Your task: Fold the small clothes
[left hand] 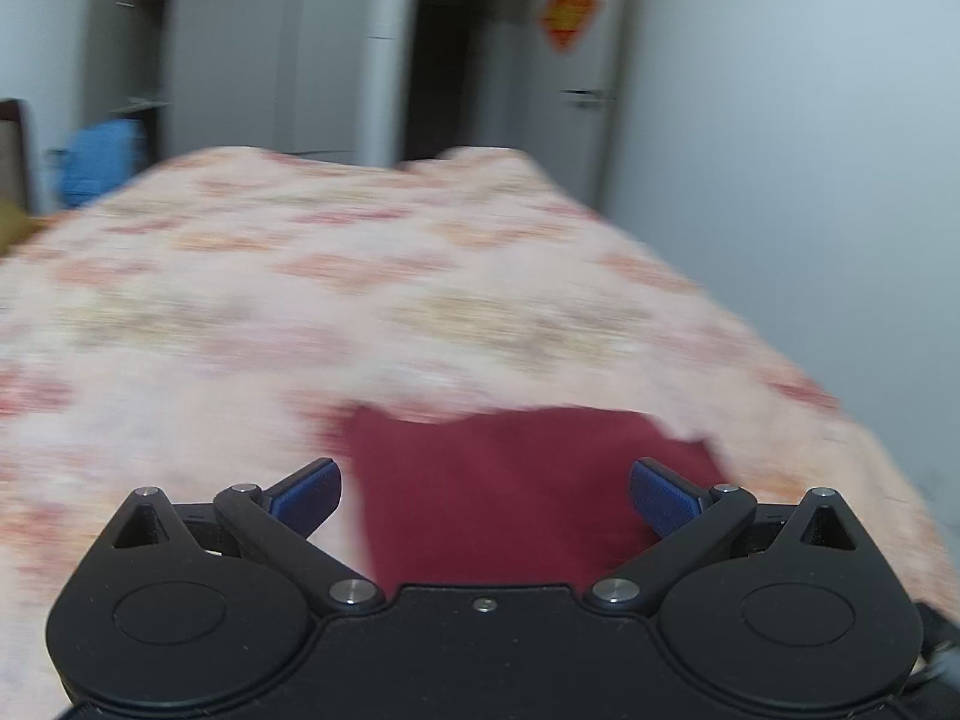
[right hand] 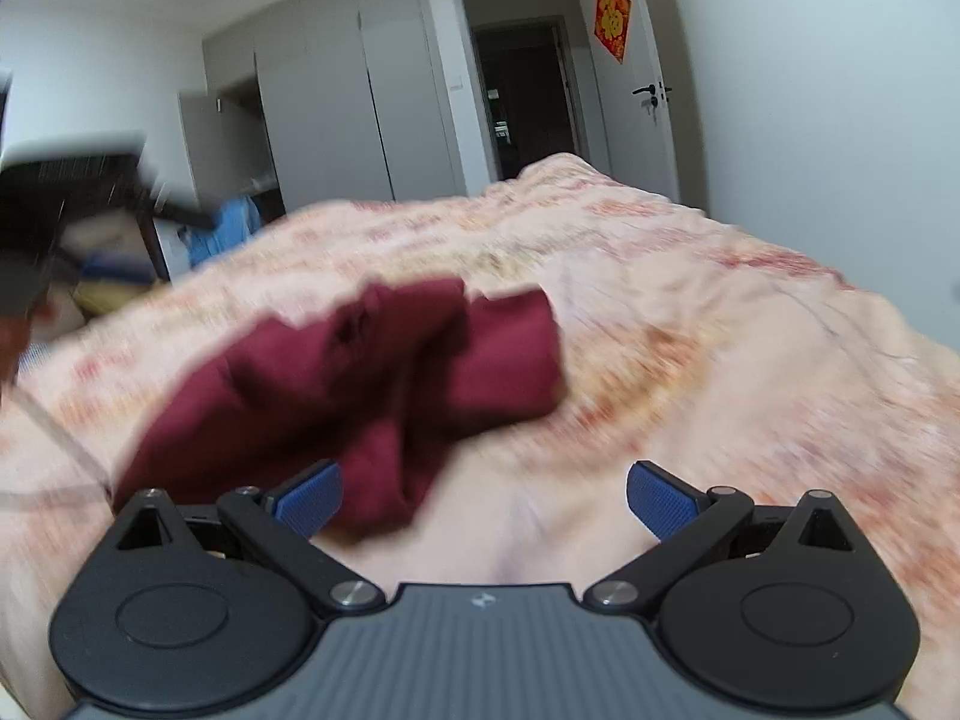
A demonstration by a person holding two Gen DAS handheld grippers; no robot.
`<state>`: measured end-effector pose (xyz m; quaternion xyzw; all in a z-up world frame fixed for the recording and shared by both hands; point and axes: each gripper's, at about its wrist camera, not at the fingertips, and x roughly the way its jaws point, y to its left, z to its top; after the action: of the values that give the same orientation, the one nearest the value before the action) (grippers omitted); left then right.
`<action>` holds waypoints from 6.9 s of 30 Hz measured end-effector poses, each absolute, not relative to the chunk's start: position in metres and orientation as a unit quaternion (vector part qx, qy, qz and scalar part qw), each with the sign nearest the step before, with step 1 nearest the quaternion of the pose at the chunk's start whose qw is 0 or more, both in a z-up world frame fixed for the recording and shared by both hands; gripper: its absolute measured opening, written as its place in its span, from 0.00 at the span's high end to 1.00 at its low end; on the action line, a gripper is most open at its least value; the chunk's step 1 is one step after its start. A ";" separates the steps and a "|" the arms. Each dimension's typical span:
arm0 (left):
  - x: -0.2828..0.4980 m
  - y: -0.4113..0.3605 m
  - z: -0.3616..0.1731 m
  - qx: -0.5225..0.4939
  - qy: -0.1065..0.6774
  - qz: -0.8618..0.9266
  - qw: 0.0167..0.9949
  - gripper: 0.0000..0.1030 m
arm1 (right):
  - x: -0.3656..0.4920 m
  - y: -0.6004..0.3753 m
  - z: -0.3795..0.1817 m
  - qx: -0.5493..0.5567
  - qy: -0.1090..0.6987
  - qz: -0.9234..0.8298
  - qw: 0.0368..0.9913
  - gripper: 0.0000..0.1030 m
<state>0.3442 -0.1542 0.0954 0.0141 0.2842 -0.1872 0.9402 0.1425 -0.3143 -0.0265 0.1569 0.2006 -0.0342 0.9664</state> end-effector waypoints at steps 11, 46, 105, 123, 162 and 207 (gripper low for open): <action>0.372 -0.078 0.063 -0.029 0.349 -0.118 0.929 0.01 | 0.271 -0.322 -0.014 0.297 0.212 -0.011 0.931 0.00; 0.387 -0.147 -0.028 -0.086 0.416 -0.231 0.875 0.06 | 0.249 -0.362 -0.051 0.261 0.201 -0.062 0.942 0.84; 0.381 -0.132 -0.013 -0.048 0.379 -0.214 0.899 0.01 | 0.217 -0.359 -0.037 0.145 0.271 -0.042 0.951 0.00; 0.396 -0.142 -0.033 -0.063 0.378 -0.219 0.897 0.00 | 0.265 -0.391 -0.050 0.233 0.247 0.035 0.940 0.00; 0.406 -0.153 -0.017 -0.030 0.391 -0.214 0.895 0.00 | 0.276 -0.384 -0.033 0.186 0.257 -0.002 0.948 0.00; 0.389 -0.162 0.019 -0.071 0.391 -0.225 0.890 0.72 | 0.261 -0.351 -0.013 0.176 0.232 0.028 0.956 0.82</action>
<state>0.3888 -0.1618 0.0192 -0.0711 0.3906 -0.2250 0.8898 0.2609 -0.3505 -0.0134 0.1762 0.2322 0.0283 0.9562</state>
